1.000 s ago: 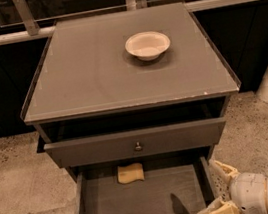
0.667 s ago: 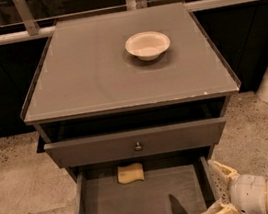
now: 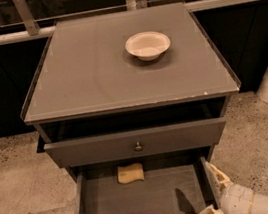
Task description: Pick sponge from middle drawer and place on counter
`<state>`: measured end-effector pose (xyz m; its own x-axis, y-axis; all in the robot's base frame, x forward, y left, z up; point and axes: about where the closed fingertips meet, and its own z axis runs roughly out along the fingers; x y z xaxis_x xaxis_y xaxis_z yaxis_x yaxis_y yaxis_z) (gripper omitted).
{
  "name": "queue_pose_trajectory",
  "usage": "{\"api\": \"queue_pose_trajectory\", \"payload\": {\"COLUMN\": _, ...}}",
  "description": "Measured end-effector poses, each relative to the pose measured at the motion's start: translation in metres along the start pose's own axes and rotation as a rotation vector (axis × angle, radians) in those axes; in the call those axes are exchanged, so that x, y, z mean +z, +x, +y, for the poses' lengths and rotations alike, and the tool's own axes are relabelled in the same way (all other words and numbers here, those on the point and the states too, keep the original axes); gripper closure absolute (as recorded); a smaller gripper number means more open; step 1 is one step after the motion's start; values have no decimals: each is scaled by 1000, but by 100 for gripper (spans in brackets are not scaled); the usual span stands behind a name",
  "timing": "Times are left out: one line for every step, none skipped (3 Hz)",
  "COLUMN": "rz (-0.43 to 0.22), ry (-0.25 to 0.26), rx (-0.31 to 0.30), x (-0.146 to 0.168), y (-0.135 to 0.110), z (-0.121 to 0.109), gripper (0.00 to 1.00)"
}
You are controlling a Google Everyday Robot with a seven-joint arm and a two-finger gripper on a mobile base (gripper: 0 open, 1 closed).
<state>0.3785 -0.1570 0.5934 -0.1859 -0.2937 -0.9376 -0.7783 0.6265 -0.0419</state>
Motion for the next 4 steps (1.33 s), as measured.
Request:
{"api": "queue_pose_trajectory", "payload": {"rz": -27, "ry": 47, "rx": -88, "x": 25, "y": 33, "z": -23, "gripper": 0}}
{"api": "queue_pose_trajectory", "payload": {"rz": -37, "ry": 45, "rx": -87, "x": 29, "y": 38, "z": -21, "gripper": 0}}
{"api": "queue_pose_trajectory", "payload": {"rz": -26, "ry": 51, "rx": -55, "x": 32, "y": 46, "z": -19, "gripper": 0}}
{"api": "queue_pose_trajectory", "payload": {"rz": -60, "ry": 71, "rx": -27, "x": 54, "y": 60, "z": -25, "gripper": 0}}
